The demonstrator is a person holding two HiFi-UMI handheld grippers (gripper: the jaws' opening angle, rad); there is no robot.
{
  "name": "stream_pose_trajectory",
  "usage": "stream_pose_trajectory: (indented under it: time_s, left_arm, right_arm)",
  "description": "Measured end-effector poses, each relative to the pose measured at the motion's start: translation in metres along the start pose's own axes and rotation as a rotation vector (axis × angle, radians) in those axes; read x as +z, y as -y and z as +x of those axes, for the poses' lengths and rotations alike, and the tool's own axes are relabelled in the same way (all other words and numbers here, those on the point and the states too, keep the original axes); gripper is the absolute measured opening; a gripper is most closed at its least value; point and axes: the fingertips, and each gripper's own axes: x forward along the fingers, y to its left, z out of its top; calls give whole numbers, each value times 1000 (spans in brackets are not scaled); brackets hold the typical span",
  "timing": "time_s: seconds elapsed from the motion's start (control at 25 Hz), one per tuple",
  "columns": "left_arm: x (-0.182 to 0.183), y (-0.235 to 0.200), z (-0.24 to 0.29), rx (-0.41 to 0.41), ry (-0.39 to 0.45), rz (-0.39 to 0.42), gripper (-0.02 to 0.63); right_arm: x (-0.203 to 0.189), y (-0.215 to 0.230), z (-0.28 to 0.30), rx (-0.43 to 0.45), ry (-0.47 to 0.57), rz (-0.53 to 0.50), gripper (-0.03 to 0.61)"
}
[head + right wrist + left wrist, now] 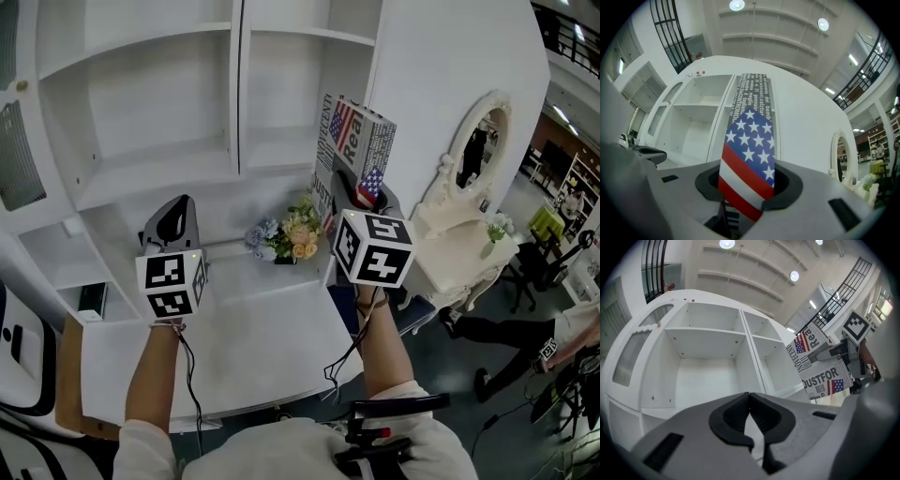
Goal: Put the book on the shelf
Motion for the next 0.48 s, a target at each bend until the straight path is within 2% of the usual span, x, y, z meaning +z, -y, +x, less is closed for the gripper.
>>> stream_pose_trajectory:
  time_s: [0.48]
  left_arm:
    - [41, -3, 34, 34, 31, -48, 8]
  right_arm:
    - [43, 8, 37, 4, 71, -41, 176]
